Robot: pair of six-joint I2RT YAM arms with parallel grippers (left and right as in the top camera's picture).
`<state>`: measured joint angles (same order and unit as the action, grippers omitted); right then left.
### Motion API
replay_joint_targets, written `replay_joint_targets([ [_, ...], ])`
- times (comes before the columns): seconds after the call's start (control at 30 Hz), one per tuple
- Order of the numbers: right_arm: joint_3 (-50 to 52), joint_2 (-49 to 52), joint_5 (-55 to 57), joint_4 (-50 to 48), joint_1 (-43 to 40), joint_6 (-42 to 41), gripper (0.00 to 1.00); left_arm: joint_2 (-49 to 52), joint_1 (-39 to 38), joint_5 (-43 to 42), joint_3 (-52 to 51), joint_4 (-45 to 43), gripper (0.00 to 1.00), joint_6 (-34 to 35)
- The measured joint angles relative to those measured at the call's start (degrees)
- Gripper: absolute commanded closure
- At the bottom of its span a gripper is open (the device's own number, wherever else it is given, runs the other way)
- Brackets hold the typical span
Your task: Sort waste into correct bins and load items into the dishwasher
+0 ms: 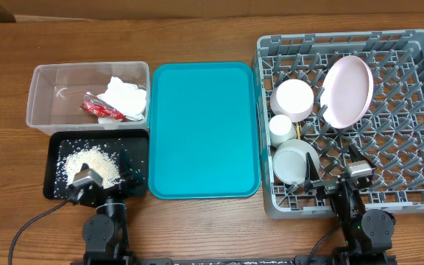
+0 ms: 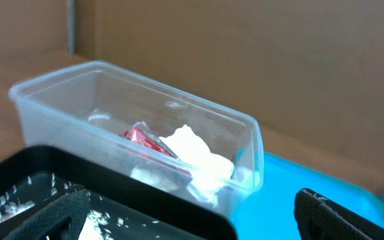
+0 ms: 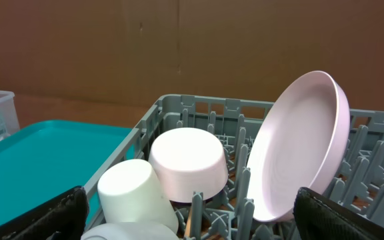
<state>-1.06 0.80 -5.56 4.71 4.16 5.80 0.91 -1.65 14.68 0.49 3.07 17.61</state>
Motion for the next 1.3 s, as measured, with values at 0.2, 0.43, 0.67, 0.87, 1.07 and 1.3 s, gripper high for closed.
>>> replay_joint_targets([
  [0.2, 0.0, 0.0, 0.0, 0.0, 0.0, 0.0, 0.00, 0.0, 0.2, -4.6, 0.0, 0.4, 0.00, -11.5],
  [0.43, 0.0, 0.0, 0.0, 0.0, 0.0, 0.0, 0.00, 0.0, 0.2, -7.9, 0.0, 0.7, 0.00, -15.7],
  [0.67, 0.0, 0.0, 0.0, 0.0, 0.0, 0.0, 0.00, 0.0, 0.2, -8.7, 0.0, 0.8, 0.00, -16.6],
  [0.87, 0.0, 0.0, 0.0, 0.0, 0.0, 0.0, 0.00, 0.0, 0.2, -8.7, 0.0, 0.8, 0.00, -16.6],
  [1.07, 0.0, 0.0, 0.0, 0.0, 0.0, 0.0, 0.00, 0.0, 0.2, -8.7, 0.0, 0.8, 0.00, -16.6],
  [1.3, 0.0, 0.0, 0.0, 0.0, 0.0, 0.0, 0.00, 0.0, 0.2, -8.7, 0.0, 0.8, 0.00, -16.6],
])
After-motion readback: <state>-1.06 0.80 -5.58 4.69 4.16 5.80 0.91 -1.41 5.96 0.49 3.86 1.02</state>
